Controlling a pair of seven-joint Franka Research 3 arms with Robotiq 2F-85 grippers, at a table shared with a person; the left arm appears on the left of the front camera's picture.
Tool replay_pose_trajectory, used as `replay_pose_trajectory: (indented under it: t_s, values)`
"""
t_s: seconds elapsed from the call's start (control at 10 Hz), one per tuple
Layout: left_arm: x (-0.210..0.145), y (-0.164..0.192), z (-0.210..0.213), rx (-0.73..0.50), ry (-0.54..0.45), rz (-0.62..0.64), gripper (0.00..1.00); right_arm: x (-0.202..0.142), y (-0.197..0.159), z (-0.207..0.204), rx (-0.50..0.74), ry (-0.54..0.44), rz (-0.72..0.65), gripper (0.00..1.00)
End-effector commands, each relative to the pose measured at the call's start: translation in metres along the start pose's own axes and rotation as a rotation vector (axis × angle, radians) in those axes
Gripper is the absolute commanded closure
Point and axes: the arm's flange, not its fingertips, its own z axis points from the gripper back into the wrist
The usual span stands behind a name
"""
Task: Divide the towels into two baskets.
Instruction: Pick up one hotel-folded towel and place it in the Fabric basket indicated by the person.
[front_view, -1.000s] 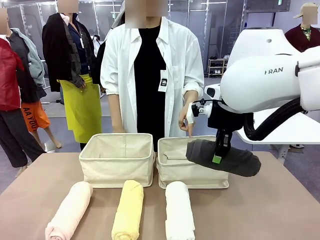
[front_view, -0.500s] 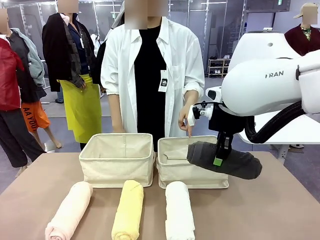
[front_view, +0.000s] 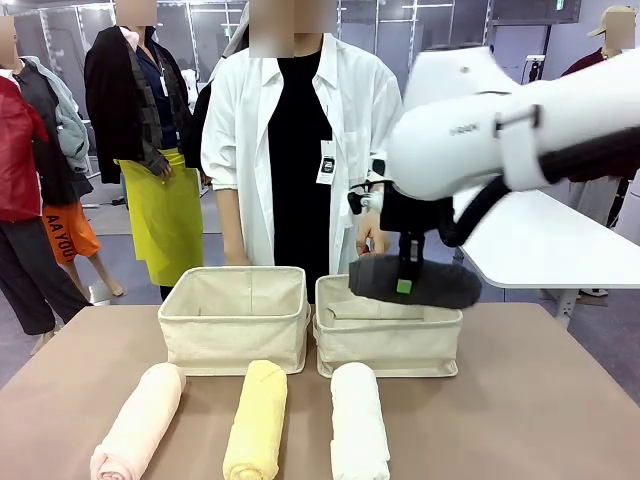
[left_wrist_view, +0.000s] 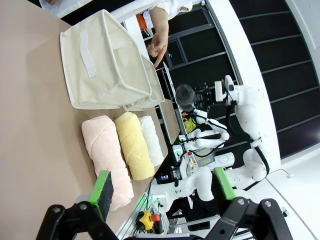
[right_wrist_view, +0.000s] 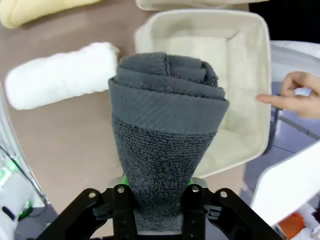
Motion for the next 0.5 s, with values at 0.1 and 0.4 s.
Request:
replay_pose_trajectory:
  t_s: [0.1,0.4]
  values:
    - [0.000,-0.001,0.002,0.000,-0.003,-0.002,0.00,0.037,-0.060,-0.012,0.007,0.075,0.082,0.63]
    - [0.000,-0.001,0.002,0.000,-0.003,-0.002,0.00,0.058,-0.081,-0.063,0.041,0.081,0.113,0.63]
